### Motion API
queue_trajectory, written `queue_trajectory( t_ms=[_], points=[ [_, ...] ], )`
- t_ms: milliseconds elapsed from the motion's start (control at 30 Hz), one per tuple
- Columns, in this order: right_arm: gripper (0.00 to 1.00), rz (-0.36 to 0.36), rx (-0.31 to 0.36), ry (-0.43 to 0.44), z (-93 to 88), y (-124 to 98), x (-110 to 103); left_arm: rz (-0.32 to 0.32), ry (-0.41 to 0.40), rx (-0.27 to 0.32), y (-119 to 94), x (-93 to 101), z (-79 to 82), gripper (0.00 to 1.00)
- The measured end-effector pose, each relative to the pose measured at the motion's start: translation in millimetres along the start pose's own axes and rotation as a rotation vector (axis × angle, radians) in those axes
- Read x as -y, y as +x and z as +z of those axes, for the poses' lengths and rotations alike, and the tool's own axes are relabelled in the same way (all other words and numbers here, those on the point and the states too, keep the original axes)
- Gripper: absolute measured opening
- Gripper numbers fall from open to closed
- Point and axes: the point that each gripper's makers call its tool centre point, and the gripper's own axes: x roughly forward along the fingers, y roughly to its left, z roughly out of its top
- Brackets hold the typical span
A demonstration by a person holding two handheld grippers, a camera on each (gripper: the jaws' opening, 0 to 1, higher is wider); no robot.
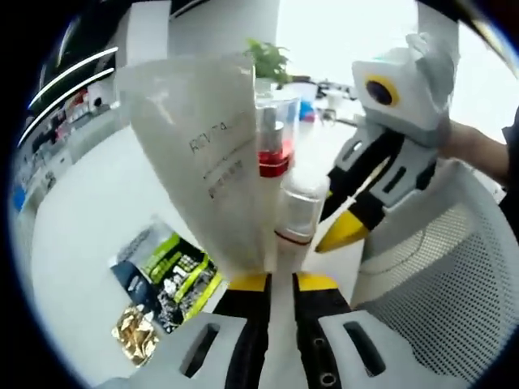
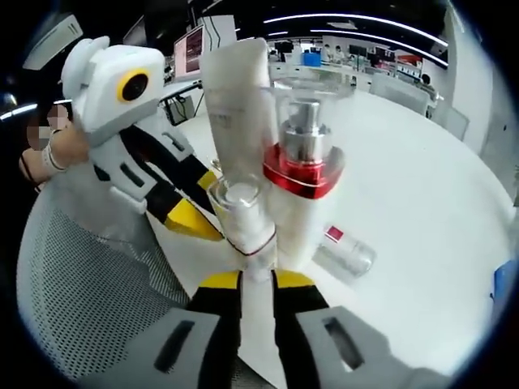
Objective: Arrange the skincare products in the storage area until every visible bottle or jar stands upright without overlapping.
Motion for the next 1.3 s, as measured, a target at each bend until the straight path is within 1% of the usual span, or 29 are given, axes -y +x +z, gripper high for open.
queue_trajectory(
  t_ms=[67,167,233,267,367,433,533,567,633,733,833,900,1000,1133,1200,1300],
  points=[
    [0.14,-0.007,-0.001,-0.004,0.8,-3,-2,0.008,-0.008,0.003,-5,-3.0,-0.2,0.07],
    [0.17,-0.014,0.002,0.006,3.0,-7,-4,0.018,-0.022,0.004,-15,-7.3,-2.3,0.11],
    [0.18,-0.017,0.012,0.011,6.3,-11,-5,0.031,-0.027,0.007,-20,-10.7,-3.0,0.12],
    [0.19,-0.023,0.015,0.013,7.4,-12,-5,0.039,-0.037,0.016,-25,-12.9,-2.4,0.12],
    [0.23,-0.041,0.022,0.013,11.1,-18,-5,0.056,-0.063,0.039,-37,-18.2,-0.8,0.18],
    [0.24,-0.046,0.024,0.013,12.6,-21,-5,0.066,-0.068,0.05,-46,-21.4,-0.5,0.19],
    [0.28,-0.054,0.022,0.004,14.6,-25,-7,0.071,-0.066,0.055,-56,-25.3,-1.5,0.23],
    [0.29,-0.064,0.02,-0.001,15.1,-27,-7,0.074,-0.061,0.047,-61,-27.4,-3.3,0.26],
    [0.32,-0.081,0.02,-0.007,16.7,-29,-7,0.103,-0.044,0.039,-69,-34.0,-6.7,0.3],
    [0.36,-0.091,0.035,-0.001,22.9,-34,-9,0.116,-0.045,0.034,-77,-38.4,-10.6,0.36],
    [0.43,-0.11,0.044,-0.003,28.7,-37,-10,0.126,-0.053,0.022,-86,-41.1,-15.6,0.37],
    [0.43,-0.124,0.045,0.002,31.7,-39,-10,0.134,-0.06,0.037,-92,-42.0,-14.9,0.39],
    [0.5,-0.13,0.053,0.008,35.5,-41,-12,0.138,-0.061,0.047,-99,-42.1,-14.8,0.43],
    [0.59,-0.161,0.06,-0.013,39.6,-43,-14,0.141,-0.062,0.06,-109,-42.7,-15.1,0.49],
    [0.61,-0.168,0.065,-0.014,41.9,-45,-17,0.143,-0.06,0.068,-116,-44.0,-16.0,0.51],
    [0.66,-0.179,0.075,-0.015,45.2,-48,-21,0.135,-0.053,0.065,-122,-44.7,-18.9,0.55]
  ],
)
